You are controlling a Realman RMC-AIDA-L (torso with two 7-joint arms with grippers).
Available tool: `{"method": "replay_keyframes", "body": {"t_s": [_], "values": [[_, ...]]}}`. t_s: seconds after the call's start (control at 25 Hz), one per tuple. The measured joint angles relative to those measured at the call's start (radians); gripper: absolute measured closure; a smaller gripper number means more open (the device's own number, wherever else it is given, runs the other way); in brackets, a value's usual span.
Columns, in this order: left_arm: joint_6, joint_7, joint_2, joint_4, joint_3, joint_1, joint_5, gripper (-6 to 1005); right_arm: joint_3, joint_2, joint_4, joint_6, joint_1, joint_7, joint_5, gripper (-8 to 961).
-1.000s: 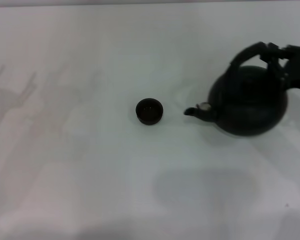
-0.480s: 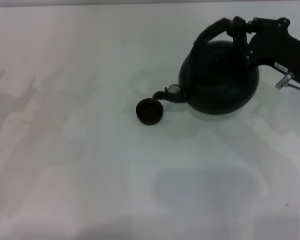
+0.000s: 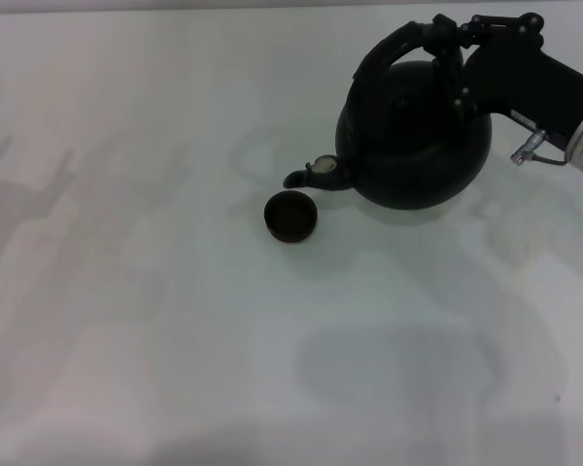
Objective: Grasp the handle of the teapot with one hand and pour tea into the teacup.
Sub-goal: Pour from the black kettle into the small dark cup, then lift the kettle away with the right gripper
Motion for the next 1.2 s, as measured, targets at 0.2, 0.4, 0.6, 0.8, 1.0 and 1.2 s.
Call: {"method": "replay_keyframes", "body": {"t_s": [0.2,0.4,0.6,0.8,1.0,1.2], "values": [[0.002,0.000,0.000,-0.001,0.001,0.000,0.000,124,-0.026,-0.003,-0.021,-0.035,-0.003,-0.020,-0.006,834],[0.012,0.000,0.000,-0.003,0.001,0.000,0.000,125,-0.056,-0.004,-0.046,-0.079,-0.012,-0.057,-0.008,835],[0.013,0.000,0.000,-0.010,-0.001,-0.002,0.000,125,-0.091,-0.005,-0.076,-0.138,-0.023,-0.097,-0.008,836],[0.022,0.000,0.001,-0.010,-0.002,-0.004,0.000,124,-0.117,-0.005,-0.096,-0.180,-0.024,-0.133,-0.009,837],[0.036,0.000,0.002,-0.009,-0.004,-0.005,0.000,125,-0.141,-0.004,-0.115,-0.228,-0.024,-0.167,-0.011,836],[0.038,0.001,0.002,-0.009,-0.004,-0.007,0.000,125,-0.166,-0.004,-0.134,-0.279,-0.023,-0.207,-0.011,838]]}}
